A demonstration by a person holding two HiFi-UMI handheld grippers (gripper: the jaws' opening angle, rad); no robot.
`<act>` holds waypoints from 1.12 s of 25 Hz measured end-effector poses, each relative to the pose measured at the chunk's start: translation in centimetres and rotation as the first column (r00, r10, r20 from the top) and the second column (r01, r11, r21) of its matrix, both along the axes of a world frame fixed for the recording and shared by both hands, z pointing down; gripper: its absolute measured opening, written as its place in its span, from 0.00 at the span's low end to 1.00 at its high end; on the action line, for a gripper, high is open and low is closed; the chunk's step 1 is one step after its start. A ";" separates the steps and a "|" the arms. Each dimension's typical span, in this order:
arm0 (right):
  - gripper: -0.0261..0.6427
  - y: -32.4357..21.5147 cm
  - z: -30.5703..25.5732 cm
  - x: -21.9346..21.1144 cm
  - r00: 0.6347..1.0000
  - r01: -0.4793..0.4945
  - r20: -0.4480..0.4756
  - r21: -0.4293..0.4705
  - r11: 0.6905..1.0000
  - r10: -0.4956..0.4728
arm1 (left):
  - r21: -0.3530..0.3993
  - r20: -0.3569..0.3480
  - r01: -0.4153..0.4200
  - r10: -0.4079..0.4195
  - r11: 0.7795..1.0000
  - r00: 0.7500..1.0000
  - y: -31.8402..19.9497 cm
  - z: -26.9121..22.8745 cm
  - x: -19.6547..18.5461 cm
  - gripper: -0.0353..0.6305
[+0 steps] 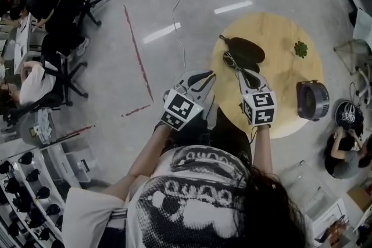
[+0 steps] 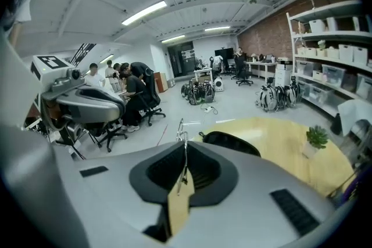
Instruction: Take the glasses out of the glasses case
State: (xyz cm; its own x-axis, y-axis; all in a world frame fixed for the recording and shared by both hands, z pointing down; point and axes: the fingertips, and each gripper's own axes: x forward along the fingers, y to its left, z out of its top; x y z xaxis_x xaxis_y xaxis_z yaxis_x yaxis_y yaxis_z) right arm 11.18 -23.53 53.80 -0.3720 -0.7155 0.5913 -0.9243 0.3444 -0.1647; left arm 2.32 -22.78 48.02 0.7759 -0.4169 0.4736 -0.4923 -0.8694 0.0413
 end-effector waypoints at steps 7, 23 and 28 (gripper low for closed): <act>0.06 2.4 -1.3 -3.4 0.997 -0.079 -0.007 0.013 0.997 0.080 | 0.013 -0.015 -0.054 0.054 0.998 0.998 0.7 -0.1 -5.0 0.10; 0.06 8.4 -3.1 -11.3 0.978 -0.208 -0.015 0.028 0.978 0.209 | -0.001 -0.067 -0.171 0.170 0.985 0.983 4.8 0.9 -13.2 0.10; 0.06 9.9 -3.5 -12.1 0.973 -0.228 -0.024 0.026 0.973 0.229 | -0.005 -0.076 -0.212 0.211 0.977 0.974 6.1 1.3 -13.4 0.10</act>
State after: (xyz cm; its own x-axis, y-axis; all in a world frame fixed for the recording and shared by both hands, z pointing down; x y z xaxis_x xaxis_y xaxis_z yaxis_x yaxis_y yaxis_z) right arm -0.95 -13.61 50.28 -0.1815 -0.7935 0.5809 -0.9829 0.1272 -0.1334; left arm -11.05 -16.72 49.30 0.8791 -0.2336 0.4154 -0.2922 -0.9528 0.0827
